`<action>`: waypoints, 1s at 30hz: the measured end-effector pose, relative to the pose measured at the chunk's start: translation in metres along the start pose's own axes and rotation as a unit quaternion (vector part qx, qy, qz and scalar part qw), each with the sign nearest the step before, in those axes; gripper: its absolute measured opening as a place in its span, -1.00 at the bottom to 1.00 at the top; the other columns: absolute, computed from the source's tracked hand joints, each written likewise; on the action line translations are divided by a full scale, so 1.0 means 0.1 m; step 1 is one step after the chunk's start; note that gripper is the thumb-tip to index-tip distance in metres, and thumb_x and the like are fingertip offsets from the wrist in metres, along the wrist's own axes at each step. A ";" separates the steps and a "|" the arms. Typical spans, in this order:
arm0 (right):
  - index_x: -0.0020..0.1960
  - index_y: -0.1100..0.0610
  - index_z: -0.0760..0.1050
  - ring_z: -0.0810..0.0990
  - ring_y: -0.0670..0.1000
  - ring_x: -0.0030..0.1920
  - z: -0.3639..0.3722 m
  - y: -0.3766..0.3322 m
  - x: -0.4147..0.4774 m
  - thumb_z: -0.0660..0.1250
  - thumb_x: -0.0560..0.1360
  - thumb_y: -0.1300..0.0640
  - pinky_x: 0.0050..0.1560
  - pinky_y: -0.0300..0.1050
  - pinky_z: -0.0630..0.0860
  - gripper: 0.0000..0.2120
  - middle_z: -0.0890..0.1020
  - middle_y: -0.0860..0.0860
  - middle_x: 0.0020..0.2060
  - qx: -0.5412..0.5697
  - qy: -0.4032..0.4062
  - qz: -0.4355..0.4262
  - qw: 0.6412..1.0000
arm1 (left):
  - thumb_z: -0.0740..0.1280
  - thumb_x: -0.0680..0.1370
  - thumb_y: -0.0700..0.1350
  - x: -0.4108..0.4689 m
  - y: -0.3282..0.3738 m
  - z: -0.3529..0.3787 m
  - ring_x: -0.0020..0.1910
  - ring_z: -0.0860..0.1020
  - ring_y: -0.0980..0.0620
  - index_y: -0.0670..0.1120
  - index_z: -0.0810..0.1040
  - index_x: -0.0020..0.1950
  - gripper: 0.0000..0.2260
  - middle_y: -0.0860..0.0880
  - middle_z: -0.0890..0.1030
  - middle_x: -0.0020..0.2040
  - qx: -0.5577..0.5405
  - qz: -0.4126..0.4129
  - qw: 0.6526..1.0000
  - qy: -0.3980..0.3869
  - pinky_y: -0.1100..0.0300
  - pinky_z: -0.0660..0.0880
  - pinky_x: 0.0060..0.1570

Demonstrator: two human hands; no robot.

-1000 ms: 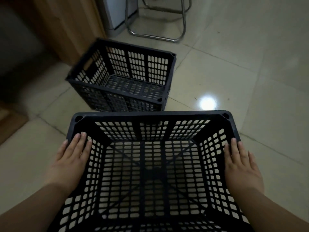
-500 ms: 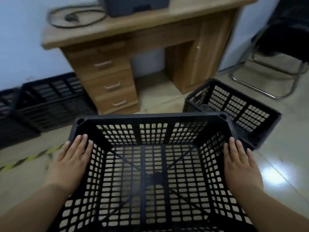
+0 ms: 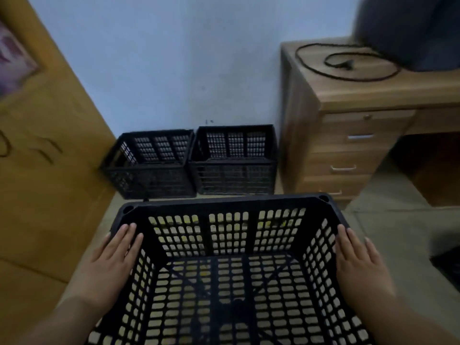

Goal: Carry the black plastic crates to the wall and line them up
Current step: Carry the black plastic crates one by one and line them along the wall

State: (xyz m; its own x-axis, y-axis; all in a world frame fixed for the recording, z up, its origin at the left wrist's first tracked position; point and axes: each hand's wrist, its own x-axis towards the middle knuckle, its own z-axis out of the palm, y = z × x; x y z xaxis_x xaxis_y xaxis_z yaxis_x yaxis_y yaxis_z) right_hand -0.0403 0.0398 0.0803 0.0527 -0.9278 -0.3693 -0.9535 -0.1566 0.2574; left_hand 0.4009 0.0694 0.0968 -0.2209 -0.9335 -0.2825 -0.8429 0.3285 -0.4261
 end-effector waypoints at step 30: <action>0.13 0.45 0.47 -0.22 0.02 0.53 -2.98 -3.33 5.62 -0.05 0.28 0.32 0.47 -0.04 -0.24 -0.47 0.47 0.32 0.26 0.059 0.255 -0.027 0.965 | 0.13 0.52 -0.25 4.12 -5.73 0.98 0.28 -0.59 -0.11 -0.18 -0.57 0.33 -0.19 -0.18 -0.58 0.34 0.029 -0.180 0.980 -0.076 0.04 -0.77 -0.07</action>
State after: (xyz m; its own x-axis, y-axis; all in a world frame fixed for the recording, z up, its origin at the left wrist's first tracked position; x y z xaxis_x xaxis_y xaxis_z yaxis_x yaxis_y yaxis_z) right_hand 0.3956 -0.5304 0.0532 0.2133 -0.9702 0.1150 -0.9708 -0.1973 0.1364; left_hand 0.8410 -0.4895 0.1400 0.1654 -0.9597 -0.2272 -0.8221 -0.0070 -0.5692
